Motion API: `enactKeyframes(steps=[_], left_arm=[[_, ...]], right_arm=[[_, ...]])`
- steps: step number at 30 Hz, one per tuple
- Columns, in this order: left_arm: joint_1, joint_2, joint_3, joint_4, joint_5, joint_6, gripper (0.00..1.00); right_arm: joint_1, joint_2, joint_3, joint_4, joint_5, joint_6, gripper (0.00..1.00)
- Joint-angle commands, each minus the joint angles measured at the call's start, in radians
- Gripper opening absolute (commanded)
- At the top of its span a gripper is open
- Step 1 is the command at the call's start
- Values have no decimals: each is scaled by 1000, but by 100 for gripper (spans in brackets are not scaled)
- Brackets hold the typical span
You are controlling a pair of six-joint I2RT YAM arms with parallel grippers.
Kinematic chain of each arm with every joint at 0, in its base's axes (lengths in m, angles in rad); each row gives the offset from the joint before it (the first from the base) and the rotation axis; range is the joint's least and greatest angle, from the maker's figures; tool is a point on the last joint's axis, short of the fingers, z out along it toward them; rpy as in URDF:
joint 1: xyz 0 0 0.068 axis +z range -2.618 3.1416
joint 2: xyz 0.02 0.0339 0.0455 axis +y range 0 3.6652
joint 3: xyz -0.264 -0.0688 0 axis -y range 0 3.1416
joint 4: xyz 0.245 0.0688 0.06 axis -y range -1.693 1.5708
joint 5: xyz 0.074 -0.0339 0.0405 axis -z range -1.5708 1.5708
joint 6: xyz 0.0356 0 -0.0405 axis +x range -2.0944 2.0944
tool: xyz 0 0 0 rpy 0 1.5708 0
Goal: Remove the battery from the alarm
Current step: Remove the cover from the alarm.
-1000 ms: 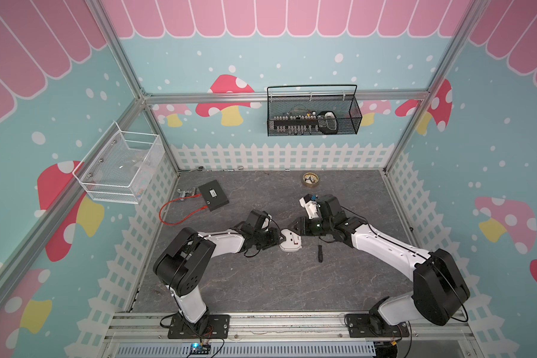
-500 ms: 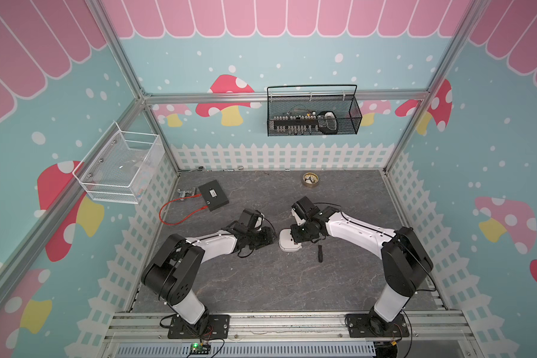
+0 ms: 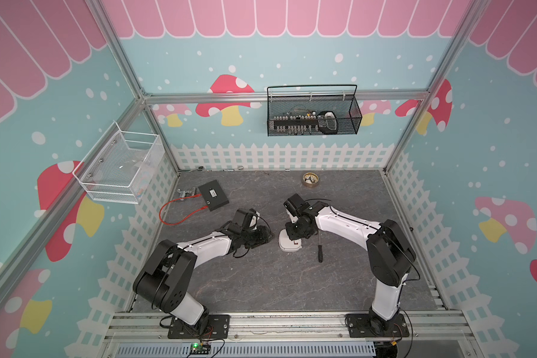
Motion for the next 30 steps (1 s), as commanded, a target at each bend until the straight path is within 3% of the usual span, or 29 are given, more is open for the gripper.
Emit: enactKeyframes(steps=[1,16,23,30], left_arm=[[9,-12,-14,-1,17,19,53],[24,-28,-28,1,20,25,52],[28,-31,-31,0,20,28,52],[29,-33,-34,1,16,29,52]], right_arm=[[9,14,26,-38,22,-11,18],[9,73,44,-35,17,-11,18],[9,59,35,-36,10,-5,7],[12,-23,38,-78,27,9,4]])
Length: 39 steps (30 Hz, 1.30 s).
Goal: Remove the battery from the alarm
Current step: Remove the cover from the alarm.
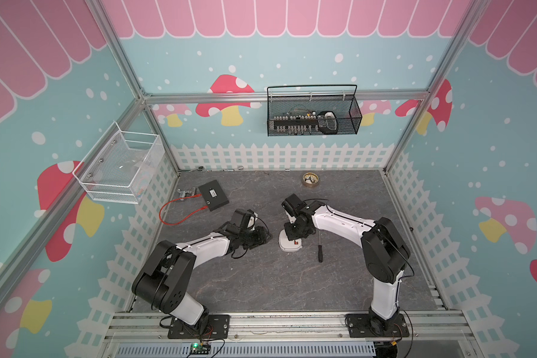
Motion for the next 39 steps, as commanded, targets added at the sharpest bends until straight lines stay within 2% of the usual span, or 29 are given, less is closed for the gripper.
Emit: enactKeyframes(steps=[1,8,14,30,34,39], left_arm=[[8,-25,-11,0,9,25,52],[8,-25,-10,-1,12,26,52],[9,-32,-10,-2,11,25,52],[9,-48,-2,-20,14,27,51],[9,-50,-5,-19,12,25,51],[8,-51,-8,-19,9,25,51]], right_arm=[[11,-75,12,-67,25,14,4],[-3,-178,5,-129,92,25,4],[-126,-234,-153,-32,43,26,3],[-331,-189,-356,146,23,1,4],[-347,-167,-369,167,24,-8,7],[-348,-160,-365,169,20,-11,21]])
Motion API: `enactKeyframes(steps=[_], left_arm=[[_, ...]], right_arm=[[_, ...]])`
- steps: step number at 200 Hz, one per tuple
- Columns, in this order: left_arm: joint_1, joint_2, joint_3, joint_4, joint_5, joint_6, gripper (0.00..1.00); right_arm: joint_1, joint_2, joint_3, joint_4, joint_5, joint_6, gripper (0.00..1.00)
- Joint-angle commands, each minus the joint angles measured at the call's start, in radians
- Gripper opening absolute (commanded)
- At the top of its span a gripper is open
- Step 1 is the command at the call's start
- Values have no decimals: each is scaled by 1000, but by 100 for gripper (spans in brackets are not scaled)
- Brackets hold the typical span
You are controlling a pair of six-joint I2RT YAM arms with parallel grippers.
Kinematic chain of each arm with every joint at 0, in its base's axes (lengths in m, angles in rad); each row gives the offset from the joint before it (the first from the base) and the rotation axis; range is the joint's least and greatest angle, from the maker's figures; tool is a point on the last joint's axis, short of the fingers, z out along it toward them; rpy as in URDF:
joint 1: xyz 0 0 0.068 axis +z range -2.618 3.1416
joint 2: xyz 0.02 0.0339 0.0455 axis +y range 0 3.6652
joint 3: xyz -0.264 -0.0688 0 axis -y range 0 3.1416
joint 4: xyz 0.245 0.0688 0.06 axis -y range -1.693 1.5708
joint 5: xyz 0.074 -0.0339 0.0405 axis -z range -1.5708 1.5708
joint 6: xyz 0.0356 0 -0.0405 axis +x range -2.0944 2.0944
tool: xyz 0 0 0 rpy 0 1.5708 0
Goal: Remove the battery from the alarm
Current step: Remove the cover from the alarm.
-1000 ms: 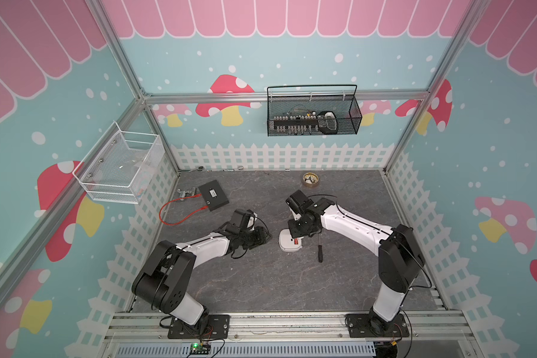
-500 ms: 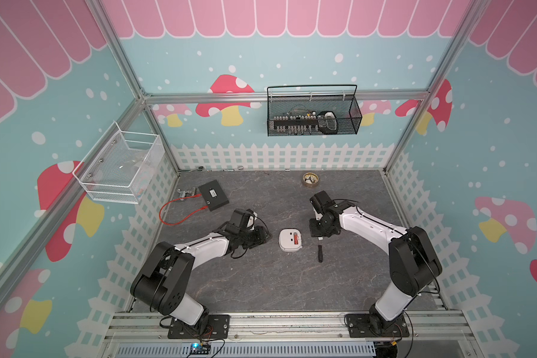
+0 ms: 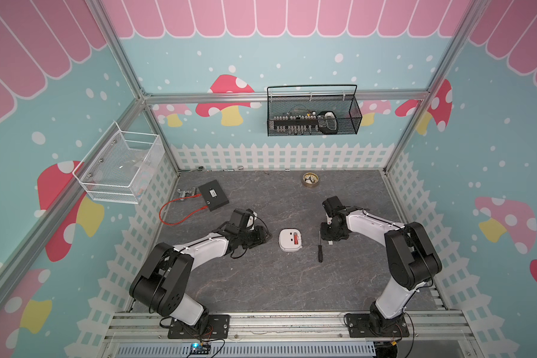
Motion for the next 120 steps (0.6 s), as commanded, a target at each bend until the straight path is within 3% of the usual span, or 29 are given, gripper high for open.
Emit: enactKeyframes(steps=[1,28,64,94,120], left_arm=[[5,-29,-8,-12,5,24,52],[5,-32,-12,-11,-2,23,52],[4,-35,-5,-10,0,24,52],[4,-33,3,-10,3,24,52],[5,-41,-1,-12,3,20,52]], right_arm=[[-4,-2,-8,12,2,-3,25],[-2,-59,1,-33,16,6,40],[79,-226,2,-123,2,47,42],[222,-226,-58,-145,-36,107,44],[248,-204,-114,-110,-24,135,46]])
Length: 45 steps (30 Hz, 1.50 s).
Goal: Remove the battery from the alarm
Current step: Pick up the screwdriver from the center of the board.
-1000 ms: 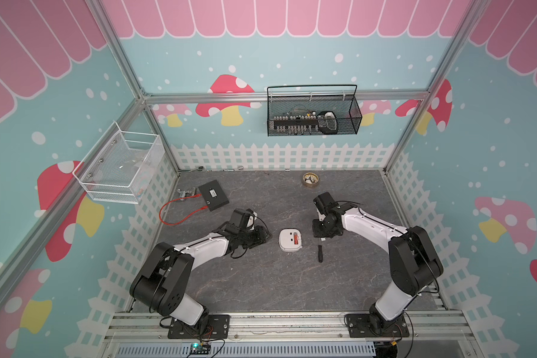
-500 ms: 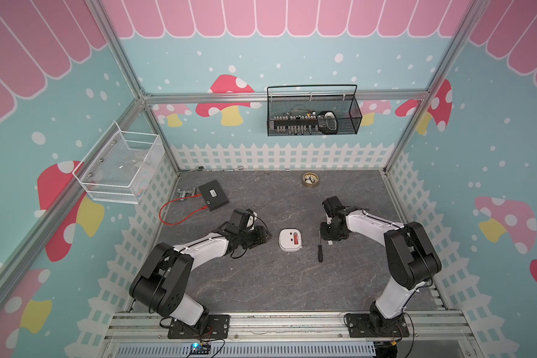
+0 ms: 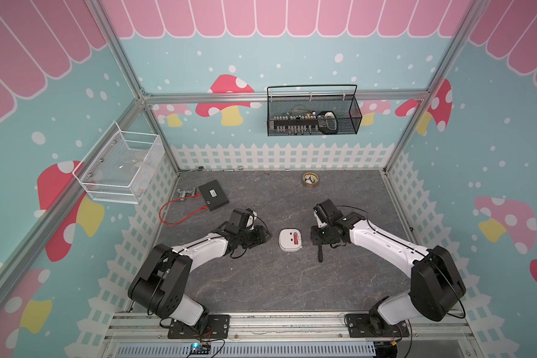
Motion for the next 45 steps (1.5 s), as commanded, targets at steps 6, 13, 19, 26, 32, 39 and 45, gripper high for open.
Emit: enactKeyframes(steps=[6,13,19,26,32,39,45], left_arm=[[5,-33,1,-17,0,23,52],[4,-27,3,-16,-3,20,52],[5,-32,5,-22,-4,23,52],[4,-38,17,-34,-4,26,52],[5,-41,31,-44,0,31,52],[111,-120,24,-54,98,50,53],[182,-242,45,-2,313,84,58]], right_arm=[[11,51,-59,-42,62,57,48],[9,94,-70,-17,61,45,52],[4,141,-47,4,74,37,52],[-12,172,-54,24,67,21,41],[-14,128,-70,7,48,10,17],[-14,-76,30,-107,-59,-74,0],[-14,-146,162,-138,-460,-254,0]])
